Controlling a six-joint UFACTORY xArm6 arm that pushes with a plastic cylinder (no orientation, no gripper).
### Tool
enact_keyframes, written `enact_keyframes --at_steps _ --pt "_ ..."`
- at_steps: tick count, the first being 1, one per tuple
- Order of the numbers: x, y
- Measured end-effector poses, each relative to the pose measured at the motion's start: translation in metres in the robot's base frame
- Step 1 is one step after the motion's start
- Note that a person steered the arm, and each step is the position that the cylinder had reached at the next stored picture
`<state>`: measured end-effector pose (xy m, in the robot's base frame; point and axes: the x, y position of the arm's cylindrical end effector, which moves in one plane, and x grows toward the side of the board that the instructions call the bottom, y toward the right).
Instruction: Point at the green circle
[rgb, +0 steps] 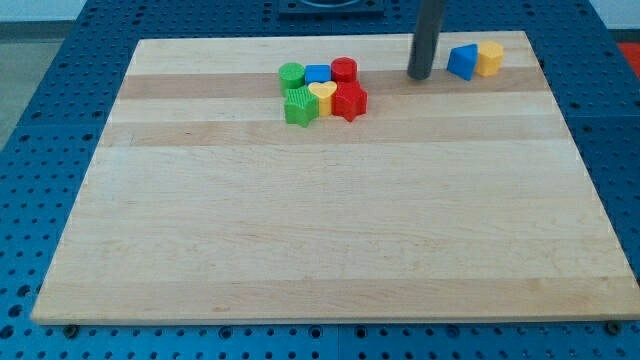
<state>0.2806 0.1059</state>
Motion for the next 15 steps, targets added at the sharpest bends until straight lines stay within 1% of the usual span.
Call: enact_keyframes --at_steps 2,3,4,5,6,7,8,10,11,12,13,14,15 --pt "0.000 -0.065" --pt "0.000 -0.081" --pt "0.000 -0.077" --pt "0.000 -0.027" --pt "0.034 0.015" --pt "0.109 0.014" --pt "0.132 -0.012" --pt "0.156 -0.129" --pt "0.149 -0.189" --pt "0.110 -0.252" --pt "0.041 -0.285" --pt "-0.002 -0.287" --pt "-0.003 -0.267"
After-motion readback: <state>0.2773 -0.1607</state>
